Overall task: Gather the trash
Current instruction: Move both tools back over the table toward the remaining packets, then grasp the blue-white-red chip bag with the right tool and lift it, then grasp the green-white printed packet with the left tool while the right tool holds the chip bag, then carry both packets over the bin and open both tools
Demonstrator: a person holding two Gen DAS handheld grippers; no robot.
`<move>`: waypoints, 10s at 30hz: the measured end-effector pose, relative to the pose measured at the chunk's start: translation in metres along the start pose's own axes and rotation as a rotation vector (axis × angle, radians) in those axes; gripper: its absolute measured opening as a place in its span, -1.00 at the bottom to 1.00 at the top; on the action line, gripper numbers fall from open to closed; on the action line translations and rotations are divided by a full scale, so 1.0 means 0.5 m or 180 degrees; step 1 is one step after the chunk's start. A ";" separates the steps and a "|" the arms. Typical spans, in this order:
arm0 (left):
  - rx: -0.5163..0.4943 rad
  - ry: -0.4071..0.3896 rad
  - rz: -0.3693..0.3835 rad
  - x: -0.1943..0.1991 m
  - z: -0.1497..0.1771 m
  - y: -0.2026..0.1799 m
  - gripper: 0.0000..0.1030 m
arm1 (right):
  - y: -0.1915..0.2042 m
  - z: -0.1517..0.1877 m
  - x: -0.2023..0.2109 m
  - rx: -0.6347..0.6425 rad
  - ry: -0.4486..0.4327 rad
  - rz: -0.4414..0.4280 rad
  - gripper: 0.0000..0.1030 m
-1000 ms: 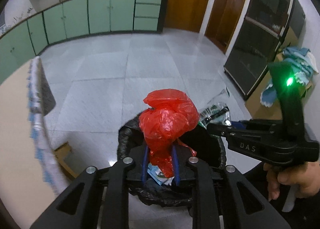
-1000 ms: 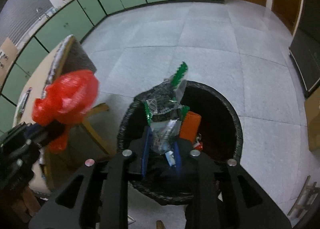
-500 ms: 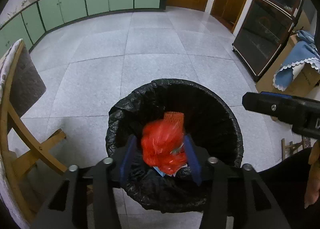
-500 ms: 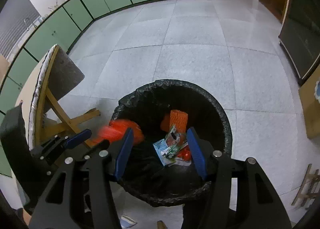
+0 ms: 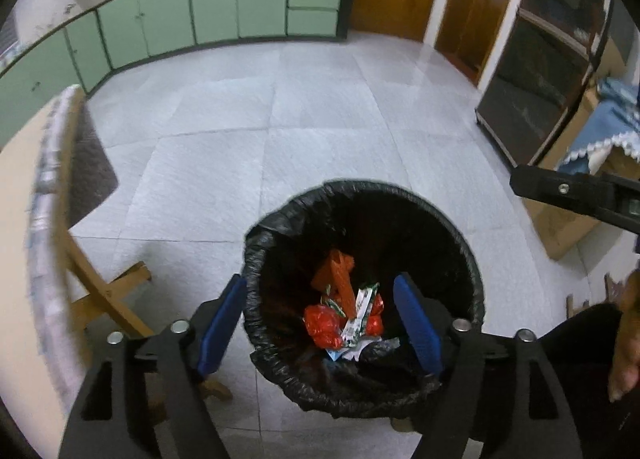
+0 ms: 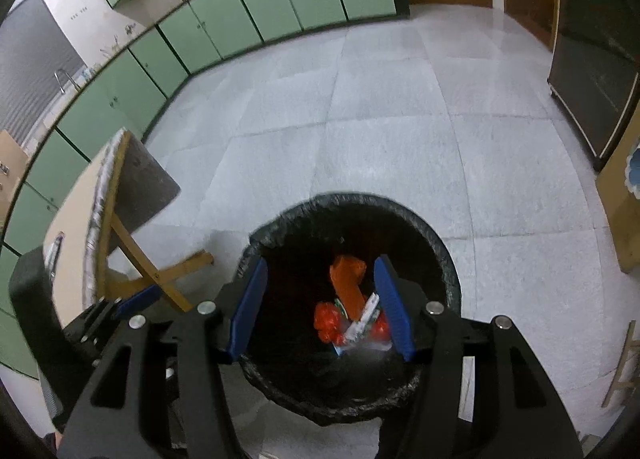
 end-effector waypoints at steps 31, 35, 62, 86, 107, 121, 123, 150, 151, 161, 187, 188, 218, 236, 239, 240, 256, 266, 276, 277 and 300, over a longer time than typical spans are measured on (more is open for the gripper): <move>0.1513 -0.0805 -0.1529 0.338 0.216 0.690 0.59 | 0.820 0.050 -0.105 0.2185 -0.0018 -0.1026 0.11; 0.1474 -0.0695 -0.1608 0.303 0.202 0.729 0.59 | 0.829 0.045 -0.137 0.2163 0.0024 -0.1011 0.11; 0.1647 -0.0880 -0.1110 0.343 0.280 0.844 -0.51 | 1.043 0.145 -0.213 0.2407 0.0169 -0.1086 0.11; 0.1868 -0.0988 -0.1360 0.386 0.356 0.929 0.20 | 1.138 0.181 -0.312 0.2759 0.0473 -0.0870 0.02; 0.1664 -0.0654 -0.1204 0.283 0.225 0.901 0.20 | 1.047 0.083 -0.263 0.2501 0.0303 -0.1182 -0.98; 0.1740 -0.0528 -0.0991 0.255 0.200 0.913 -1.00 | 1.010 0.069 -0.277 0.2402 0.0383 -0.1246 -0.98; 0.1702 -0.0600 -0.0972 0.273 0.197 0.901 -1.00 | 1.006 0.068 -0.269 0.2405 0.0362 -0.1251 -0.98; 0.2085 -0.0165 -0.1406 0.247 0.226 0.979 0.69 | 0.994 0.065 -0.254 0.2389 0.0320 -0.1222 -0.98; 0.2051 -0.0193 -0.1361 0.246 0.223 0.977 0.60 | 0.995 0.067 -0.255 0.2393 0.0325 -0.1215 -0.98; 0.1927 -0.0436 -0.0878 0.262 0.230 0.941 -1.00 | 0.990 0.066 -0.213 0.2415 0.0258 -0.1206 -0.98; 0.2366 -0.0486 -0.1405 0.350 0.366 1.054 0.58 | 0.968 0.078 -0.174 0.2414 0.0192 -0.1237 -0.97; 0.2407 -0.0363 -0.1319 0.333 0.366 1.064 0.68 | 0.969 0.079 -0.174 0.2417 0.0195 -0.1234 -0.97; 0.1274 -0.0889 -0.0577 0.459 0.264 0.756 -0.97 | 0.858 0.055 -0.044 0.2284 -0.0068 -0.1139 -0.97; 0.0688 -0.1203 -0.0254 0.498 0.030 0.468 -0.98 | 0.565 -0.003 0.165 0.1856 -0.0553 -0.0840 -0.97; 0.0537 -0.1188 -0.0158 0.480 0.001 0.397 -0.98 | 0.498 -0.010 0.185 0.1745 -0.0599 -0.0734 -0.97; 0.0504 -0.1182 -0.0129 0.476 -0.002 0.380 -0.98 | 0.484 -0.012 0.188 0.1721 -0.0606 -0.0708 -0.97; 0.0023 -0.0804 0.0190 0.272 -0.093 0.143 -0.98 | 0.175 -0.001 0.131 0.1091 -0.0403 -0.0225 -0.97; -0.0164 -0.0490 0.0024 0.114 -0.103 0.066 -0.97 | 0.076 0.030 -0.029 0.0740 0.0179 -0.0114 -0.97; -0.0262 -0.0128 -0.0076 -0.047 -0.106 -0.001 -0.89 | 0.013 0.043 -0.131 0.0503 0.0612 0.0067 -0.72; -0.0278 -0.0065 -0.0083 -0.064 -0.104 -0.006 -0.85 | 0.008 0.042 -0.138 0.0469 0.0652 0.0079 -0.60; 0.0118 -0.0526 -0.0371 0.162 -0.058 0.035 0.88 | 0.054 0.036 0.036 0.0572 -0.0065 0.0304 0.47</move>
Point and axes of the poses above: each gripper's, at about its wrist camera, not at the fingertips, and x roughly against the way its jaws point, y to its left, z to its underside, the point moved 4 cm from there along -x, roughly the way its jaws point, and after that the axes turned 7 degrees about y, right-handed, at the moved point
